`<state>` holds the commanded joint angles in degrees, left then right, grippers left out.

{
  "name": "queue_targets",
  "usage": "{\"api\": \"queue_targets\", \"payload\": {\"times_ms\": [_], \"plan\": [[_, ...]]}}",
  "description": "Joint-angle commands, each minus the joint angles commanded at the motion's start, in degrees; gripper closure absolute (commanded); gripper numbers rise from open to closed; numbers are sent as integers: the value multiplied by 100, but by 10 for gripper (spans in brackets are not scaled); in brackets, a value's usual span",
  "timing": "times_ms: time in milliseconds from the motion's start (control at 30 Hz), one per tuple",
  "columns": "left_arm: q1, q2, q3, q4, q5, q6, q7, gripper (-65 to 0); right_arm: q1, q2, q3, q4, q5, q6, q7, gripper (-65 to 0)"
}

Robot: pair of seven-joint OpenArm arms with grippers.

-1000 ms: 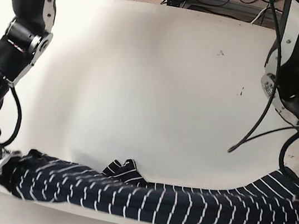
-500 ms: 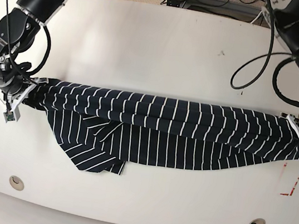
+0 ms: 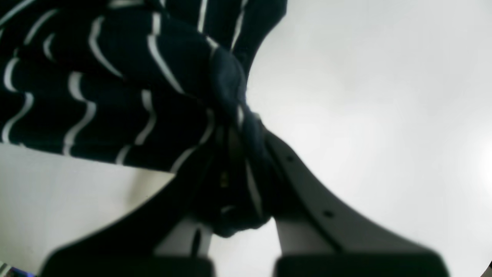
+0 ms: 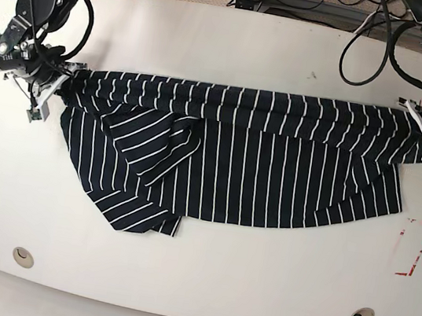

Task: Fold the T-shirt properly
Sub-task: 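Lower the folded edge onto the shirt with both grippers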

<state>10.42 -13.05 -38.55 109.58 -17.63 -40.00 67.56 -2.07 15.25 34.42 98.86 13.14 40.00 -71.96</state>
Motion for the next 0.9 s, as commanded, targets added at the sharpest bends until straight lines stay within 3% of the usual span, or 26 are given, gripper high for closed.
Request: {"api": "queue_targets", "payload": {"times_ms": [267, 433, 500, 600, 733, 900], "plan": [[273, -44, 26, 0, 35, 0, -9, 0, -229, -62, 9, 0, 0, 0, 0, -62], [308, -422, 273, 0, 35, 0, 18, 0, -281, -53, 9, 0, 0, 0, 0, -65], [316, -545, 360, 0, 35, 0, 26, -46, -290, -53, 9, 0, -18, 0, 0, -65], [378, -712, 378, 0, 35, 0, 26, -183, -378, -44, 9, -9, -44, 0, 0, -70], [431, -897, 378, 0, 35, 0, 26, -365, -404, 62, 0, -26, -35, 0, 0, -178], [730, -1152, 404, -9, 9, 0, 26, -382, -492, 105, 0, 0, -35, 0, 0, -319]]}}
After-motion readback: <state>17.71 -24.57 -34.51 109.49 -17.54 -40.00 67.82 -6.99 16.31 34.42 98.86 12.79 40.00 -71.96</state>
